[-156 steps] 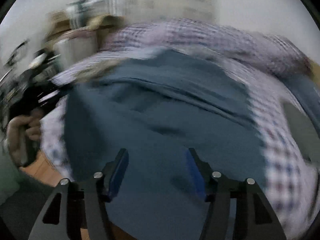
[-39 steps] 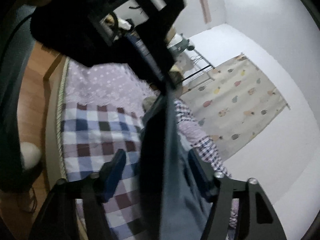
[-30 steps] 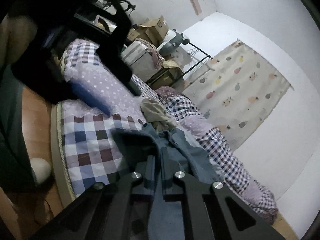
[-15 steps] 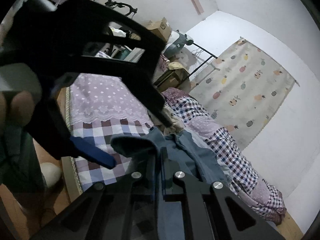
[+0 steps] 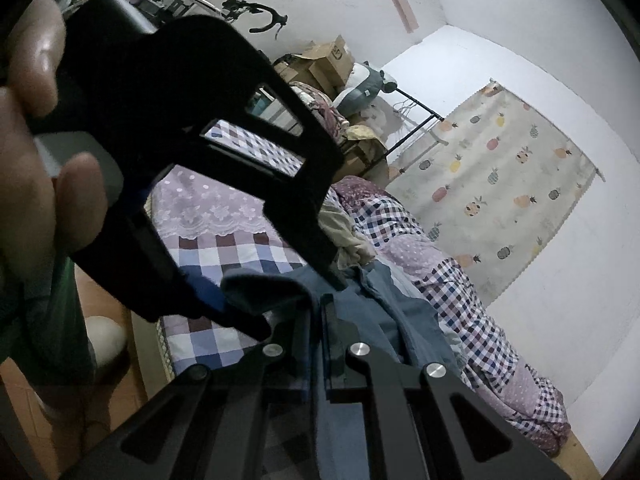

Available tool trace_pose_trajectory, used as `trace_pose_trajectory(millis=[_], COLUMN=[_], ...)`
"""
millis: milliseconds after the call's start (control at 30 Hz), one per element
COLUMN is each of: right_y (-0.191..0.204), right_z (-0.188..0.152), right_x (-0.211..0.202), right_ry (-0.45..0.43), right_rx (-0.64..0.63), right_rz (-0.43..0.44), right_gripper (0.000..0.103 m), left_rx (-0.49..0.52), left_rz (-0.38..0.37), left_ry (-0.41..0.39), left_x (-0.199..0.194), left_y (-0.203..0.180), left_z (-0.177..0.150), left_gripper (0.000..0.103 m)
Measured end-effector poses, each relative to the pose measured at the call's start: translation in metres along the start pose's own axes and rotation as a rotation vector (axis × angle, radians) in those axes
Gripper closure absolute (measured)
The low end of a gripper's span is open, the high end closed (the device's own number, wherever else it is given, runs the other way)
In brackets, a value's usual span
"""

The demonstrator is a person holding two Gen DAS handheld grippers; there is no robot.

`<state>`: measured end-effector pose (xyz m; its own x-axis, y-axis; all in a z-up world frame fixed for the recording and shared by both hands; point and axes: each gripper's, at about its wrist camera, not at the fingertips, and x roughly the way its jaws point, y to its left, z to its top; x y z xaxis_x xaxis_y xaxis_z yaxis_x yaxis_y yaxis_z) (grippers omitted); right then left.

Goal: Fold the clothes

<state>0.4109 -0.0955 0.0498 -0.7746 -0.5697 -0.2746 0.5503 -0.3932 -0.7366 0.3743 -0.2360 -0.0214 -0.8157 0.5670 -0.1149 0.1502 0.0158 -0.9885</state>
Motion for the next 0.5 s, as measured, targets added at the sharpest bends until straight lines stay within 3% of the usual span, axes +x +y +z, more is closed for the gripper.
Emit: trace_pose_trajectory(millis=[167,300,367,433,500], right_y=[-0.001,0.003,0.005,0.005,0.005], right_z=[-0.004,-0.009,-0.013,-0.017,-0.020], right_x=[0.000,0.000,0.000,0.001,0.003], right_ry=[0.007,0.012,0.017,0.023,0.033], right_rx=[-0.009,-0.033,-0.044,-0.052,-0.052], right_rz=[-0.006,-0.010,-0.024,-0.039,-0.047], right_gripper=[0.101,0.099,0.092,0.070,0.065], left_rx=[0.025,0.058,0.081,0.106,0.130], left_rz=[0.011,0.057,0.079,0.100,0.120], left_ry=[-0.010,-0.037,-0.050,-0.054,-0.047], left_x=[-0.004,-0.010,-0.013,-0.015,-0.013], left_y=[-0.002,-0.009,-0.016,-0.023,-0.031], left_z=[-0.001,0.000,0.000,0.001,0.000], left_gripper=[0.085,0.097,0.100,0.100,0.100])
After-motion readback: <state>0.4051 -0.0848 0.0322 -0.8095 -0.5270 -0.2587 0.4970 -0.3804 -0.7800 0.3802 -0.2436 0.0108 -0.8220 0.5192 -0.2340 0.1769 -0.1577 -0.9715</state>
